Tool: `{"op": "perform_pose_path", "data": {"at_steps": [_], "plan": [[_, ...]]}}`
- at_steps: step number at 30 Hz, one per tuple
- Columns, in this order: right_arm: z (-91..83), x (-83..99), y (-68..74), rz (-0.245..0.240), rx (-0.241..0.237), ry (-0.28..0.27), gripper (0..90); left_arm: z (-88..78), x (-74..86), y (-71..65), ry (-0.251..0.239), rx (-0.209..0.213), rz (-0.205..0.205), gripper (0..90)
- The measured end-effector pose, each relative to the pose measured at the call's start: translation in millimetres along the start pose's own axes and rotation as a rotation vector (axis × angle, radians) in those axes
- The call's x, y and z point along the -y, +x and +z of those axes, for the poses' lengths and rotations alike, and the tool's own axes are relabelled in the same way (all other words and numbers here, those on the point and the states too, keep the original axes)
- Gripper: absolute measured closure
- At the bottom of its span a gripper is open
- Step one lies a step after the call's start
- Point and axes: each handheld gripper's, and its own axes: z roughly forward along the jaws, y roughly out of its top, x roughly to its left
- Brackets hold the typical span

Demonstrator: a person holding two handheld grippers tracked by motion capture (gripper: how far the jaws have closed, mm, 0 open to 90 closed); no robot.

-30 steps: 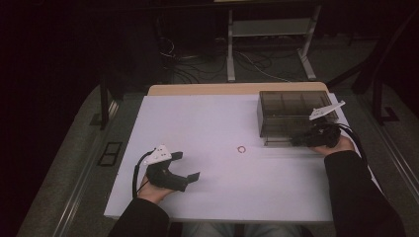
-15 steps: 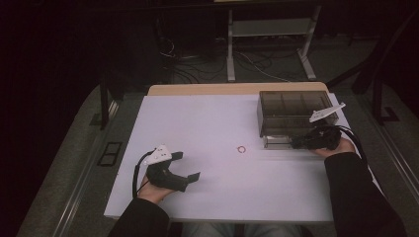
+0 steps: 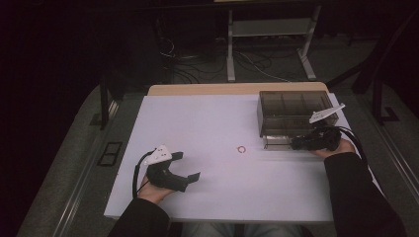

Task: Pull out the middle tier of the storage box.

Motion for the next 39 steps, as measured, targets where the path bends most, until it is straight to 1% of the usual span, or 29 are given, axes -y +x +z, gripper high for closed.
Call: {"op": "perform_pose_path", "data": {"at_steps": [4,23,27,30,32,36,39], "plan": [[-0.1,0.3,0.2,0.000,-0.009,0.006,70.9,0.0,0.0,0.2,0.000,0.000,0.000,0.0],[0.2,3.8,3.9,0.001,-0.018,0.026,71.0,0.5,-0.1,-0.1,0.002,0.002,0.001,0.0],[-0.4,3.9,4.4,0.000,-0.018,0.022,70.6,0.3,-0.1,-0.2,0.002,0.003,0.001,0.0],[-1.1,3.9,5.8,0.005,-0.010,0.023,67.4,0.5,-0.1,-0.1,0.003,0.003,0.003,0.0],[-1.9,4.2,7.5,0.006,0.004,0.021,63.5,0.6,-0.1,-0.1,0.003,0.003,0.001,0.0],[-5.9,3.5,12.7,0.013,0.029,-0.003,58.2,1.2,-0.1,-0.6,0.002,0.006,0.001,0.0],[-7.9,3.2,17.6,0.008,0.044,-0.014,54.3,1.2,-0.2,-0.7,0.002,0.006,0.001,0.0]]}}
